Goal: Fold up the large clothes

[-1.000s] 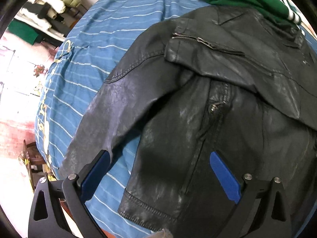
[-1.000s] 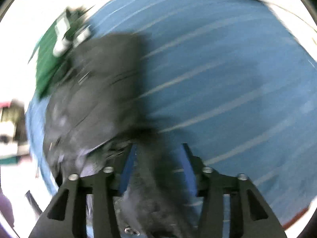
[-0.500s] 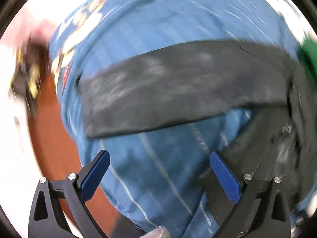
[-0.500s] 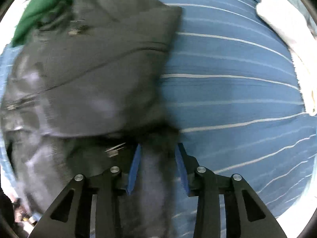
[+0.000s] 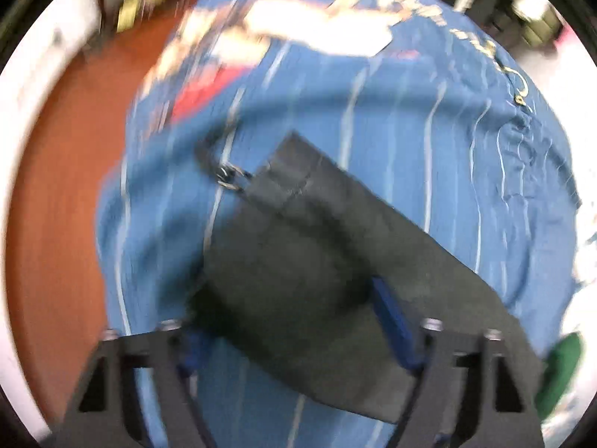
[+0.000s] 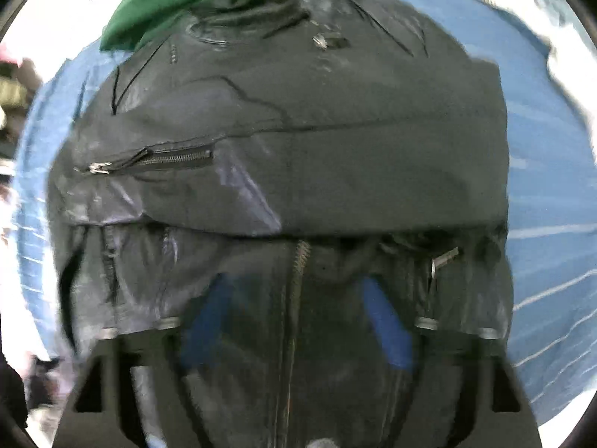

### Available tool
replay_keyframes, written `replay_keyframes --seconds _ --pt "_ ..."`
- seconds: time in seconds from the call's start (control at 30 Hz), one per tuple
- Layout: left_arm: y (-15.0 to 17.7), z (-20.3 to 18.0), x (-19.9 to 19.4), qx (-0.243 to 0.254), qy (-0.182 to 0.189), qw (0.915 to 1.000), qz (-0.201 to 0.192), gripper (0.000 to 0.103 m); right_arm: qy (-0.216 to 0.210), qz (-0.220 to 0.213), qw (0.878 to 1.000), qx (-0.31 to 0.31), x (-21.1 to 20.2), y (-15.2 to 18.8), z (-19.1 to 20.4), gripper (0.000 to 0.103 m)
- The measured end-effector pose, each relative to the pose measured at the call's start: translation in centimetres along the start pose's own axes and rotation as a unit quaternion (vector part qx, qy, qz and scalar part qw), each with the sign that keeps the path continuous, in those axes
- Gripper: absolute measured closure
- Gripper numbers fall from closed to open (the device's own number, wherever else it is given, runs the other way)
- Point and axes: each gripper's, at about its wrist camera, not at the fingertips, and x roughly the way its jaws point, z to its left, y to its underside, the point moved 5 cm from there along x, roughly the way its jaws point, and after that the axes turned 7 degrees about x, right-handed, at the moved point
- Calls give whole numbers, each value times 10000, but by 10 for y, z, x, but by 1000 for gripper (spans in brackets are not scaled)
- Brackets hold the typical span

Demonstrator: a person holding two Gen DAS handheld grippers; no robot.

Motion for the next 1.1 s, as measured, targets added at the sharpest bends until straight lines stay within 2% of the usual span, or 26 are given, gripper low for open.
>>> replay_keyframes --seconds 0.03,0.07,0.1,0.2,0.27,0.33,0.4,0.43,0.47,0.53,0.57,0.63,0.77,0.83,0.87,0.93,0.97,1.0,1.1 --pt "-7 -6 -1 160 -106 9998 -111 62 377 -149 9991 -153 2 1 10 15" --pt "-19 -17 -3 406 -219 9986 -255 83 733 -251 9966 -279 4 3 20 15" --pt "-28 -24 -4 591 -247 9974 -328 87 984 -313 9940 -365 6 4 30 15" --pt "-60 -49 -19 1139 -269 9905 -717 92 1371 -469 9884 -459 13 5 59 15" --pt "-75 -72 -37 1561 -264 9820 -1031 92 1590 -595 9840 -537 9 8 68 15" --pt "-87 -97 -62 2090 -284 9672 -1417 93 1683 -681 9819 -543 10 7 84 15" --pt "-83 -125 -84 2548 -299 9508 -1737 94 1625 -725 9828 -488 7 6 89 15" --pt "-82 -144 -100 2893 -342 9362 -1964 94 1599 -741 9834 -440 5 6 91 15" --pt "-67 -147 -114 3074 -329 9277 -2093 94 1557 -740 9843 -391 5 6 93 15" --pt "-51 -181 -146 3665 -275 8963 -2480 95 1406 -661 9876 -209 -4 -1 80 15" --pt "-45 -194 -156 3852 -193 8856 -2590 95 1367 -632 9885 -137 -4 -5 77 15" --pt "-19 -226 -180 4323 -10 8566 -2815 95 1231 -562 9908 89 -7 -11 63 15" --pt "42 -281 -213 4980 593 8163 -2865 96 1116 -473 9912 528 -19 -21 25 15" --pt "91 -311 -224 5320 1027 7944 -2748 96 1115 -479 9895 785 -26 -25 -1 15" --pt "110 -323 -230 5429 1176 7864 -2701 96 1112 -479 9884 917 -28 -28 -14 15" --pt "180 -351 -239 5796 1649 7595 -2449 96 1130 -487 9840 1286 -37 -30 -50 15" --pt "202 -360 -241 5908 1807 7507 -2340 96 1139 -488 9822 1414 -39 -31 -64 15" --pt "246 -373 -242 6152 2041 7322 -2092 96 1169 -484 9797 1558 -42 -31 -83 15" --pt "334 -392 -234 6540 2483 6996 -1458 96 1393 -450 9725 1814 -48 -27 -136 15"
